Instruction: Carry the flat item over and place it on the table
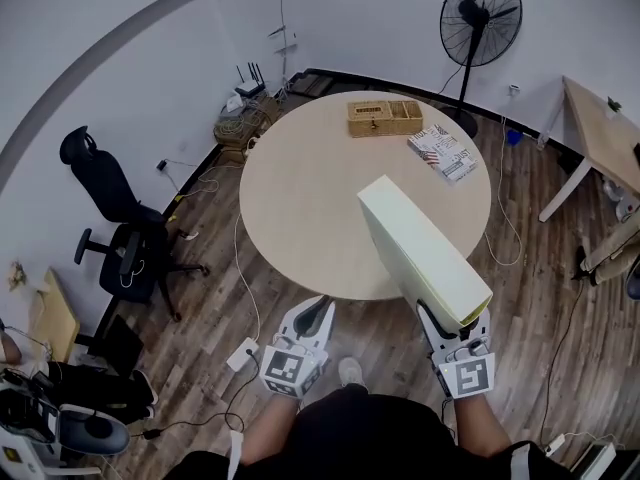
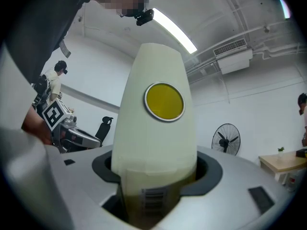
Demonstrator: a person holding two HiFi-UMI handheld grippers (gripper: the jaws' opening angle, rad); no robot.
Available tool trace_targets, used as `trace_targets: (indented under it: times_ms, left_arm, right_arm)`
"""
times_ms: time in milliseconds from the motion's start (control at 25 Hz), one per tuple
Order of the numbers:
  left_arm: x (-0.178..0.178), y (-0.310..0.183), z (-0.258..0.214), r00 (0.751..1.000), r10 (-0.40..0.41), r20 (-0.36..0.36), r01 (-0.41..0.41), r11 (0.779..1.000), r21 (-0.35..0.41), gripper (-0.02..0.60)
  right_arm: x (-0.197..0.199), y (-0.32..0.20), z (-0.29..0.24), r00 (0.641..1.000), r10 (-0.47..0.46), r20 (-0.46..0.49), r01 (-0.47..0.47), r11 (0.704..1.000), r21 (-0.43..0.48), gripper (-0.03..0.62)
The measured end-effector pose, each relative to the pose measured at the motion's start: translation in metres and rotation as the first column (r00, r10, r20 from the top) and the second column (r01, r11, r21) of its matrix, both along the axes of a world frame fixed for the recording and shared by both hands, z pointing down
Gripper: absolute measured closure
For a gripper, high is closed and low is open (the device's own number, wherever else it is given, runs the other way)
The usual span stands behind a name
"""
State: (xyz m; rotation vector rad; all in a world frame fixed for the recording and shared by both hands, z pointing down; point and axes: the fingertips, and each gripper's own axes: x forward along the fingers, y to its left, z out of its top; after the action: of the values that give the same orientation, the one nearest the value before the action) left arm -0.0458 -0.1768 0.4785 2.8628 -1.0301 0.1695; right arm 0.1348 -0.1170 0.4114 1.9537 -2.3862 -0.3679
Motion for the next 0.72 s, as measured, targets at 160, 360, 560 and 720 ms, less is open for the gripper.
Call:
trace_targets:
  times_ms: [160,360,560,720]
  left_arm:
    - [-0.012,-0.029,0.000,1.000,-0.019,-0.011,0.019,1.000,-0.007,0.546]
    - [-0.031,-0.052,-0.004,0.999,-0.038,-0.020,0.038,0.999,0.007,0.546]
    - [-0.038,-0.068,-0.001,0.998,-0.057,-0.020,0.057,0.998,-0.008,0.546]
    - [-0.035,-0.079,0.005,0.997,-0.078,-0.012,0.077,0.997,-0.024,0.546]
  right_arm:
    - [-0.008,-0.028,0.002,1.000,-0.012,0.004,0.012,1.000,-0.014,0.299]
    - [-0.022,-0.054,0.006,0.999,-0.038,0.017,0.039,0.999,-0.024,0.299]
    - [-0.026,-0.078,0.011,0.996,-0.068,0.057,0.070,0.997,-0.033,0.299]
    - [-0.020,-0.103,0.018,0.993,-0.088,0.081,0.092,0.995,-0.050,0.299]
